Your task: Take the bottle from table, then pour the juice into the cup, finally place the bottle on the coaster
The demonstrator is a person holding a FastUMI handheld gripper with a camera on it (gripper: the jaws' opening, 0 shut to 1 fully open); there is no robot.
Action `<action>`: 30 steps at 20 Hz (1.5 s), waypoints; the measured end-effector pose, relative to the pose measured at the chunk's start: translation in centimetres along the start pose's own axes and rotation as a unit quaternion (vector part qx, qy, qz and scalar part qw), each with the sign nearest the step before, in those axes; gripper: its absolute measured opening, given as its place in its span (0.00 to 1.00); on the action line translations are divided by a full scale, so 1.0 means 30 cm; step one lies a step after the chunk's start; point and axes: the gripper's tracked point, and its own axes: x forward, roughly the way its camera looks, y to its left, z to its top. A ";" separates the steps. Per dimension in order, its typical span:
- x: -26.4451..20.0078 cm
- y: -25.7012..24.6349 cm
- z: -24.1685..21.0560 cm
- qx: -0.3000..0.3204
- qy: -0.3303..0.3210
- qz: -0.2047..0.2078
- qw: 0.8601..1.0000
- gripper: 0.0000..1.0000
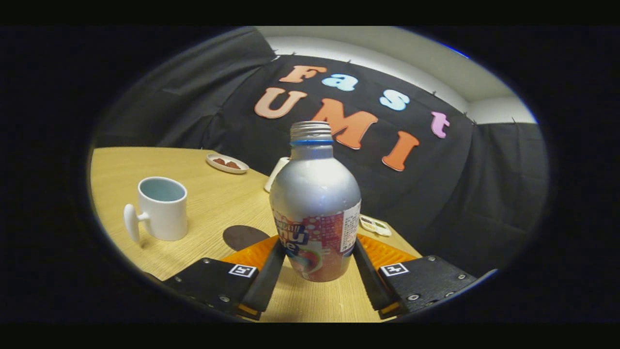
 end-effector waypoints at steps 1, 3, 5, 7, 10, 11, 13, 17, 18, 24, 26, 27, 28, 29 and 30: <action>0.003 0.012 0.023 -0.027 -0.006 0.001 1.000 0.77; 0.016 0.029 0.059 -0.086 -0.018 -0.001 0.996 0.77; 0.037 0.040 0.098 -0.147 -0.031 -0.007 0.989 0.77; 0.047 0.045 0.125 -0.202 -0.040 -0.012 0.979 0.77; 0.058 0.055 0.159 -0.264 -0.053 -0.020 0.963 0.77; 0.061 0.056 0.170 -0.285 -0.058 -0.026 0.956 0.77; 0.066 0.050 0.189 -0.326 -0.068 -0.038 0.942 0.77; 0.073 0.046 0.205 -0.397 -0.076 -0.052 0.913 0.77; 0.069 0.046 0.210 -0.417 -0.081 -0.058 0.903 0.77; 0.049 0.055 0.229 -0.471 -0.096 -0.060 0.875 0.77; 0.039 0.070 0.247 -0.483 -0.109 -0.061 0.866 0.77; 0.034 0.079 0.257 -0.483 -0.114 -0.059 0.867 0.77; 0.030 0.084 0.255 -0.482 -0.115 -0.055 0.867 0.77; 0.034 0.075 0.251 -0.485 -0.114 -0.054 0.865 0.77; 0.031 0.072 0.252 -0.495 -0.115 -0.058 0.859 0.77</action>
